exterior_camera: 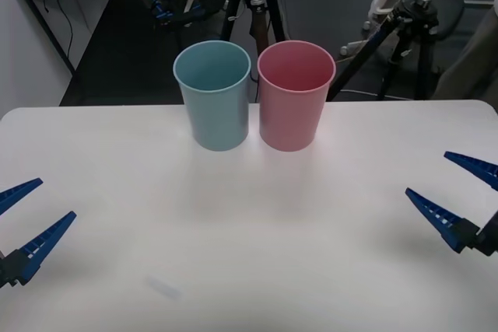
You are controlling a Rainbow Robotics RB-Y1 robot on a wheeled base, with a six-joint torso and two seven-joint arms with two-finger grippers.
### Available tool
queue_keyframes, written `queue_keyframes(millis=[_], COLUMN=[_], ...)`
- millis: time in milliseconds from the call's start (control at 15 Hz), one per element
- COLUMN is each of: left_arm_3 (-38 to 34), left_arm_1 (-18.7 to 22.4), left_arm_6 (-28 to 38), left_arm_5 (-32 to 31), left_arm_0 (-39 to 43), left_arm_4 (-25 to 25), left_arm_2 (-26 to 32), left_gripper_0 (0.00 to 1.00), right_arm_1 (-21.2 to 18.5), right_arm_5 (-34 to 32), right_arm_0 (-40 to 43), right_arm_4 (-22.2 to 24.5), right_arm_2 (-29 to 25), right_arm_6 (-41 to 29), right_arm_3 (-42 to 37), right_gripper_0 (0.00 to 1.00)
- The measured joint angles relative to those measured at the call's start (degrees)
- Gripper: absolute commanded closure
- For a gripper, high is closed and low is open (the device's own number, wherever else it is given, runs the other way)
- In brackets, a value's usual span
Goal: Grasp the object on the table and drop it into the matching bin: aluminum can to the light blue bin, PET bottle to the pink bin.
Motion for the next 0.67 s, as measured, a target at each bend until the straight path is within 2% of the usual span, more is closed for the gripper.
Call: queue_keyframes(millis=[333,667], left_arm_3=[0.00,0.00], left_arm_1=[0.00,0.00], left_arm_6=[0.00,0.00], left_arm_5=[0.00,0.00], left_arm_0=[0.00,0.00], left_arm_4=[0.00,0.00], left_arm_2=[0.00,0.00], left_gripper_0=[0.00,0.00], right_arm_1=[0.00,0.55], right_arm_5=[-1.05,-1.17], right_arm_0=[6.47,8.36], right_arm_4=[-5.50,-6.18], right_arm_2=[-3.99,-4.82], right_arm_6=[1.07,1.47], right_arm_3=[0.02,-0.01], right_gripper_0=[0.00,0.00])
